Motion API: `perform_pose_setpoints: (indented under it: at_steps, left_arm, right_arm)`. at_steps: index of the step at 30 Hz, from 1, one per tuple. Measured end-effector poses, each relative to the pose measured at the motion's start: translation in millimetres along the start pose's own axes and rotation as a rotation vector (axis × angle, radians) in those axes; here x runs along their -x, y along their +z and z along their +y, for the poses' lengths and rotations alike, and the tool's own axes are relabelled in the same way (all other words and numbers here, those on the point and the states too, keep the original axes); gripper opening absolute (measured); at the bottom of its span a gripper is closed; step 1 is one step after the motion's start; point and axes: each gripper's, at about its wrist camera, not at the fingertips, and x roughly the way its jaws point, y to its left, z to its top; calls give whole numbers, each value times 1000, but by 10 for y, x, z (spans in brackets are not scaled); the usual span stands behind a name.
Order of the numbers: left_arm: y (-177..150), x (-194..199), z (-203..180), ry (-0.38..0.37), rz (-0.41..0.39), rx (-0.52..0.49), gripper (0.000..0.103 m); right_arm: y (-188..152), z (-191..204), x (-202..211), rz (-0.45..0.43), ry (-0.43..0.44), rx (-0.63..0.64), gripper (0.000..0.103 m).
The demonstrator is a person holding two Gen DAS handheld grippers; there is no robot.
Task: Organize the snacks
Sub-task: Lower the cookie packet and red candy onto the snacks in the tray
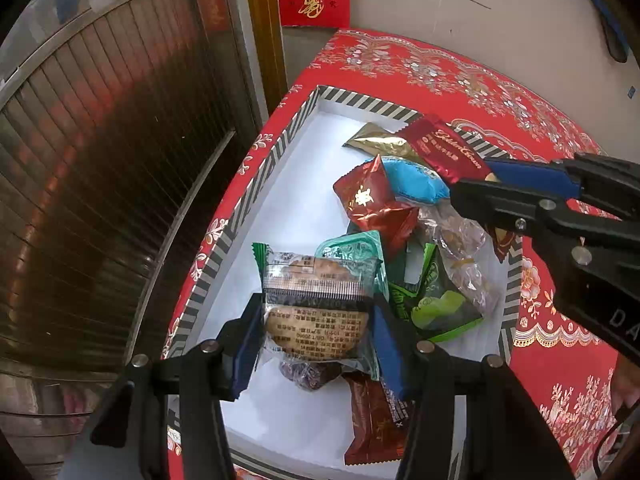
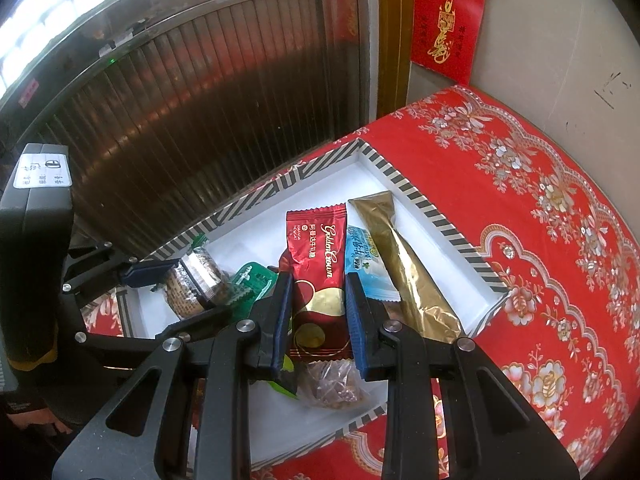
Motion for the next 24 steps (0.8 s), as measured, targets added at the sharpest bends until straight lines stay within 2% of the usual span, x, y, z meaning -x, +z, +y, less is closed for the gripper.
perform_pose_setpoints:
  at_steps: [24]
  left_arm:
    - [-22,9,-25,4,-1,-5,55]
  right_arm:
    - [-22,-15,-78,15,2,-14,25]
